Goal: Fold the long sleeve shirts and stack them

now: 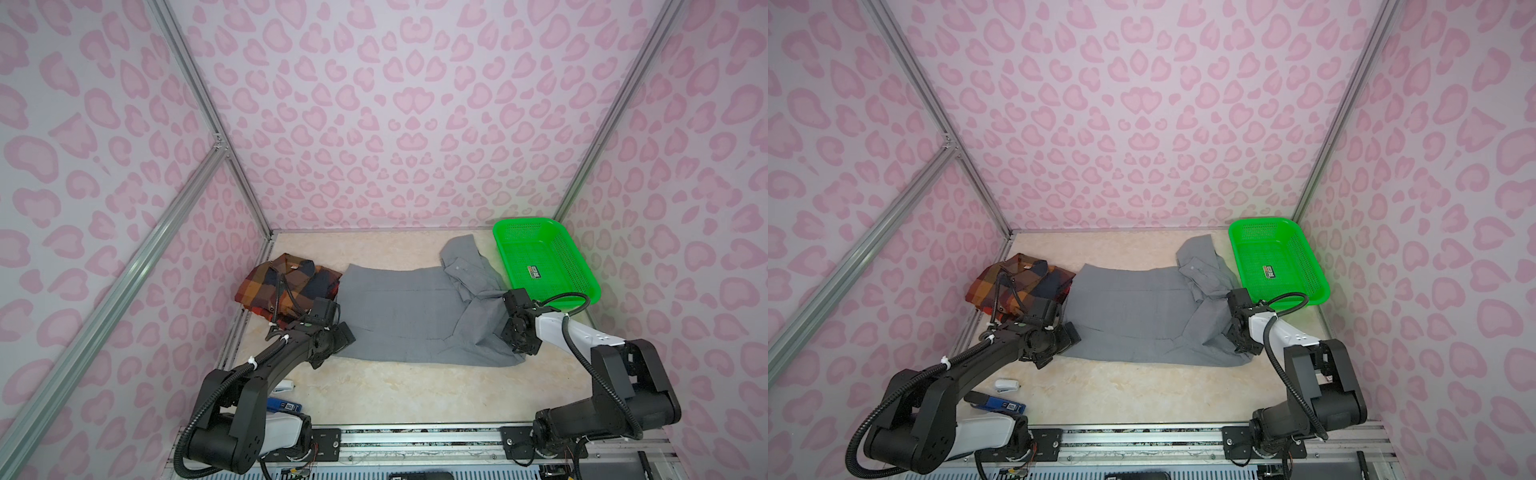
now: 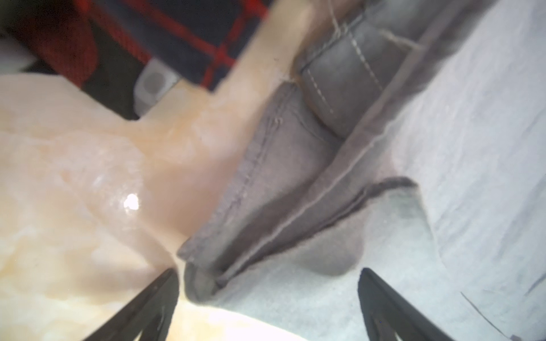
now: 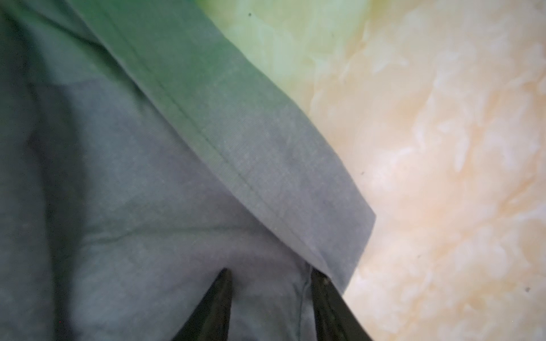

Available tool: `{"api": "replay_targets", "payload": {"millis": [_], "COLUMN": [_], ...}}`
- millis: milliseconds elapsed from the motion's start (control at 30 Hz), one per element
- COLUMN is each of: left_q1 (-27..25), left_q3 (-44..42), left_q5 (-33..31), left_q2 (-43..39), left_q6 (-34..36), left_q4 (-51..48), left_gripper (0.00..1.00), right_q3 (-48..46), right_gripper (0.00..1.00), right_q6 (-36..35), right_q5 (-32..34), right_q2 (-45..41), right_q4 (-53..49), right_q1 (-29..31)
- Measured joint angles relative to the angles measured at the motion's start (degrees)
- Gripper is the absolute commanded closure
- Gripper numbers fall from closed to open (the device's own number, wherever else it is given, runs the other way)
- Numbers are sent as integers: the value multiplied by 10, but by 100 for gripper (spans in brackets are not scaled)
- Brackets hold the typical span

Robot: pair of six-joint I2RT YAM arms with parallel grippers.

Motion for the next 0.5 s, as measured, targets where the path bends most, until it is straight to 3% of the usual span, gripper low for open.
{"api": "replay_targets", "payload": {"millis": [233,500], "left_q1": [-5,-32], "left_q3": [-16,50], "left_q5": [9,3], "left_q2": [-52,-122], "left_q6": [-14,-26], "left_q4": [-6,-98], "left_gripper": [2,2], "right_q3": [10,135], "right_gripper": [50,46], "right_q6": [-30,-94], "right_q5": [-31,-20], "right_q2": [-54,-134], "right_q4": [-37,-97], "right_q1": [23,31]}}
